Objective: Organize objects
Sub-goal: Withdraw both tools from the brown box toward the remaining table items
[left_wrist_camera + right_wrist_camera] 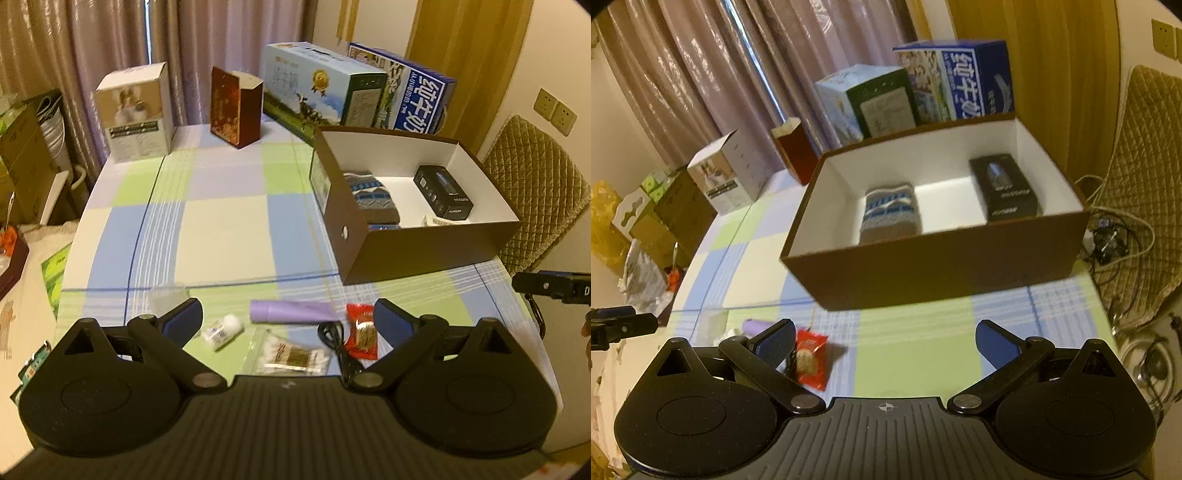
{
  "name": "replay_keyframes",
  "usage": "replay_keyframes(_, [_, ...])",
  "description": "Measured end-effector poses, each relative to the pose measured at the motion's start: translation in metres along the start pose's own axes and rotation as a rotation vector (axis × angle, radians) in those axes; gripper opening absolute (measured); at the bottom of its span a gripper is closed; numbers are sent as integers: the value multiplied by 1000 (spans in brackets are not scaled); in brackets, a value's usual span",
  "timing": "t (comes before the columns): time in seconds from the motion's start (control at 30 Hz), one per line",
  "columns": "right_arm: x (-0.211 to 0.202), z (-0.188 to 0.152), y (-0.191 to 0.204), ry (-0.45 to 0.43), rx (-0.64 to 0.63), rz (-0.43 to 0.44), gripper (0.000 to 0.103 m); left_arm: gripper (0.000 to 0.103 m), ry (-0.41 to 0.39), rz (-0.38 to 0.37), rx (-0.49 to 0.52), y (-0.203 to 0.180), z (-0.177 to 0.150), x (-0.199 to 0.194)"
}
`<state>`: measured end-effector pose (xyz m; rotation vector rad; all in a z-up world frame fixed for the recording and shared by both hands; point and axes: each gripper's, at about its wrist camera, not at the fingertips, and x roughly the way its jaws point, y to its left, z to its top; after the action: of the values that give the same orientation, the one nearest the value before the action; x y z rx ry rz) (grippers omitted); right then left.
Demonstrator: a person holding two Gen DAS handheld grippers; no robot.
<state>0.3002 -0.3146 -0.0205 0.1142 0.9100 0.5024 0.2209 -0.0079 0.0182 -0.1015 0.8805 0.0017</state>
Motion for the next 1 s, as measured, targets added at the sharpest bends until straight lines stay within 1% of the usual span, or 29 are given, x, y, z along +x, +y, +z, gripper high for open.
replay_keyframes(0.23, [13, -15, 24, 46, -6, 17, 101, 97, 36, -6, -19, 16, -21, -1])
replay_keyframes(0.57, [44, -42, 58, 125, -38, 36, 101, 97, 90, 20, -40, 36, -45, 5])
replay_keyframes(0.8, [66, -58, 73, 143, -41, 21, 101, 97, 111, 60, -59, 54, -56, 14])
replay_keyframes(1.0, [80, -64, 79, 142, -42, 14, 101, 97, 121, 87, -71, 69, -62, 23])
